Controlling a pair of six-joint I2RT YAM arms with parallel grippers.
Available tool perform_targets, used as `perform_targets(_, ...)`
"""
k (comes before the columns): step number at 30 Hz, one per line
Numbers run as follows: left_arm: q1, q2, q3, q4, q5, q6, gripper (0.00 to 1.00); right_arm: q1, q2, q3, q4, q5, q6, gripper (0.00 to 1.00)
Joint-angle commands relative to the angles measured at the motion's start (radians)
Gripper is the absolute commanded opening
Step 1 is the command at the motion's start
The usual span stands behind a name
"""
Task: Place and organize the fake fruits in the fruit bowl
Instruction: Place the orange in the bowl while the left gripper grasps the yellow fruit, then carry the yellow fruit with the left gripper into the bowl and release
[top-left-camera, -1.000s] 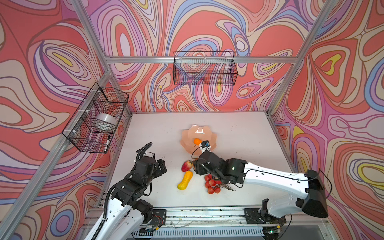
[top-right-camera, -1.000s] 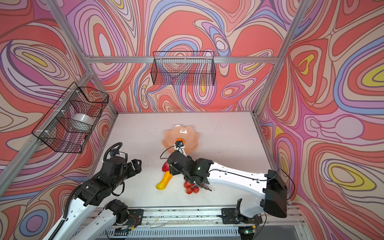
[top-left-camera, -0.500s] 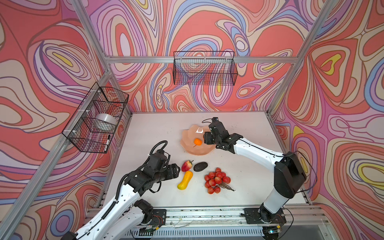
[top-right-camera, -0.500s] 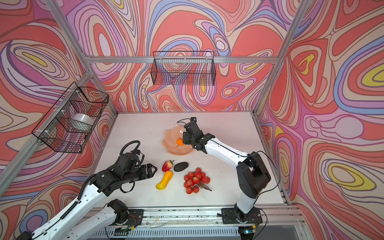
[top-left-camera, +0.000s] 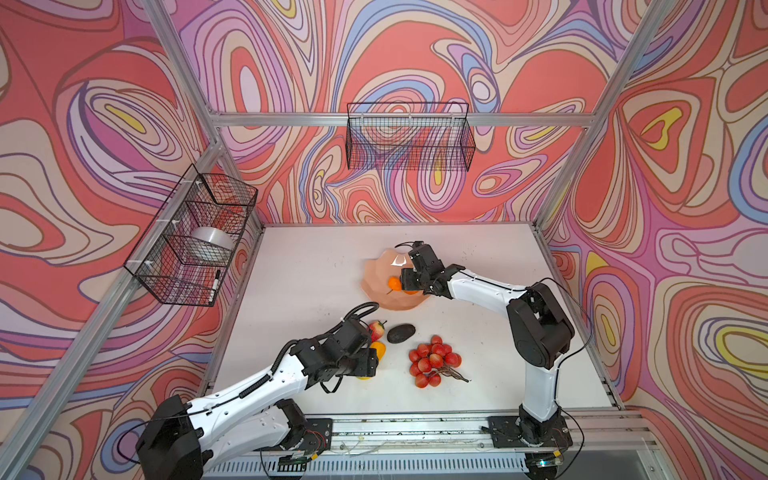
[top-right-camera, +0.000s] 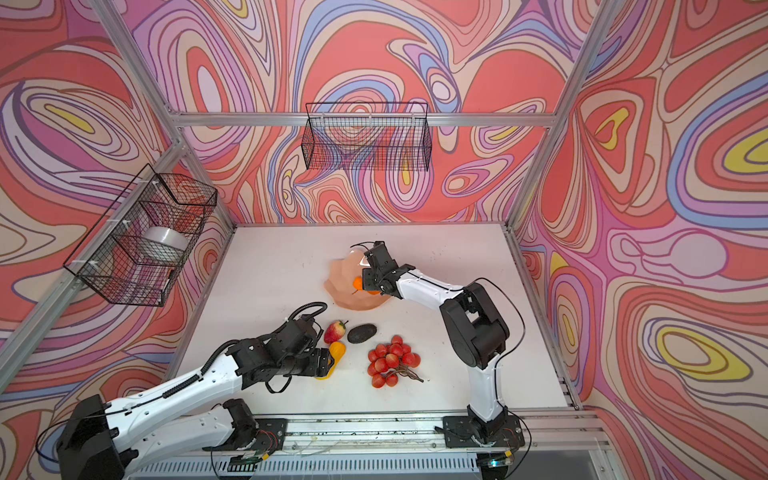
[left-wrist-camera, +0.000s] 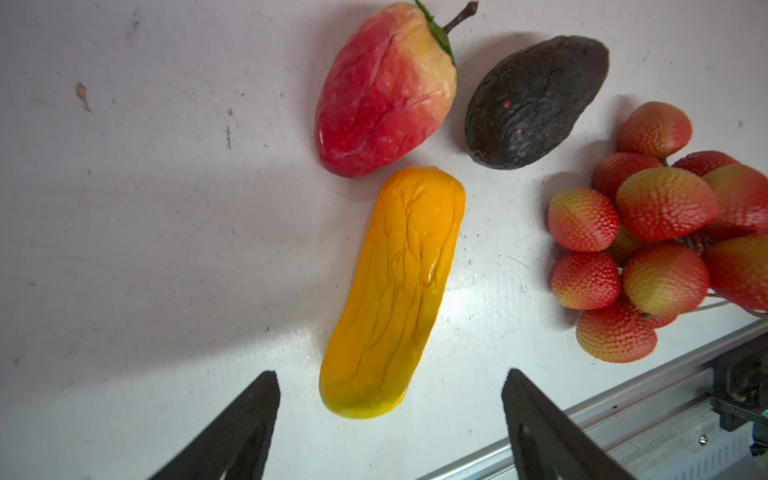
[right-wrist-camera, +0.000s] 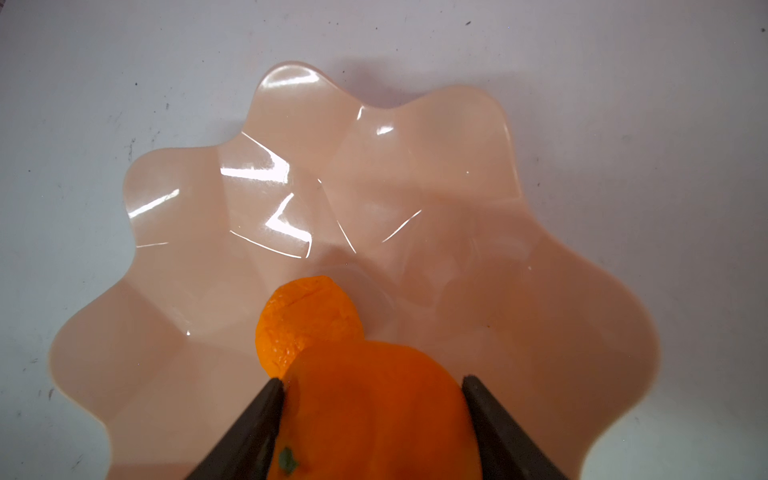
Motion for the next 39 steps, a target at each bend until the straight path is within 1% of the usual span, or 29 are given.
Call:
perform_targets(1,-0.01,0.031,-0.021,0.082,0.015,-0.018,0.85,-0.001,0.022,0.028,0.013,-0.019,0.001,0.61)
perform_targets(7,-0.022,0.138,-0.003,0.088,0.013,-0.017,0.84,-0.003,-0.014,0.033,0.012,-0.02,0.0,0.73)
perform_targets(12,-0.024,0.204,0.003,0.087,-0.002,-0.036,0.77,-0.003,-0.078,0.02,0.0,-0.015,0.011,0.81)
perform_targets(14,-0.024,0.22,0.001,0.086,-0.007,-0.045,0.71,-0.005,-0.124,0.003,0.007,-0.005,0.016,0.85)
perform_targets(17,-0.024,0.229,0.003,0.085,-0.002,-0.046,0.57,-0.005,-0.187,-0.015,0.006,0.01,0.025,0.86)
perform_targets(19,-0.025,0.216,0.003,0.081,0.005,-0.043,0.41,-0.006,-0.248,-0.04,0.011,0.025,0.034,0.87)
perform_targets(20,-0.024,0.201,0.003,0.075,0.006,-0.043,0.35,-0.007,-0.271,-0.052,0.015,0.031,0.038,0.87)
perform_targets(21,-0.025,0.181,0.002,0.067,0.007,-0.04,0.29,-0.006,-0.297,-0.071,0.02,0.039,0.044,0.87)
perform_targets(22,-0.024,0.153,0.003,0.055,0.008,-0.038,0.27,-0.006,-0.321,-0.089,0.024,0.047,0.05,0.87)
perform_targets(24,-0.024,0.091,0.009,0.004,0.006,-0.039,0.26,-0.007,-0.364,-0.124,0.029,0.063,0.06,0.87)
perform_targets(29,-0.025,-0.093,0.11,-0.203,-0.022,-0.022,0.26,-0.006,-0.465,-0.244,0.036,0.097,0.093,0.88)
perform_targets(32,-0.022,-0.176,0.188,-0.24,-0.064,0.016,0.27,-0.006,-0.536,-0.342,0.048,0.119,0.123,0.88)
perform_targets(35,-0.011,-0.152,0.281,-0.235,-0.123,0.086,0.29,-0.007,-0.612,-0.401,0.02,0.152,0.136,0.89)
perform_targets(37,0.031,-0.062,0.35,-0.216,-0.117,0.161,0.3,-0.007,-0.671,-0.422,-0.005,0.153,0.133,0.9)
perform_targets(39,0.092,0.05,0.425,-0.203,-0.093,0.206,0.3,-0.006,-0.723,-0.438,-0.029,0.156,0.131,0.91)
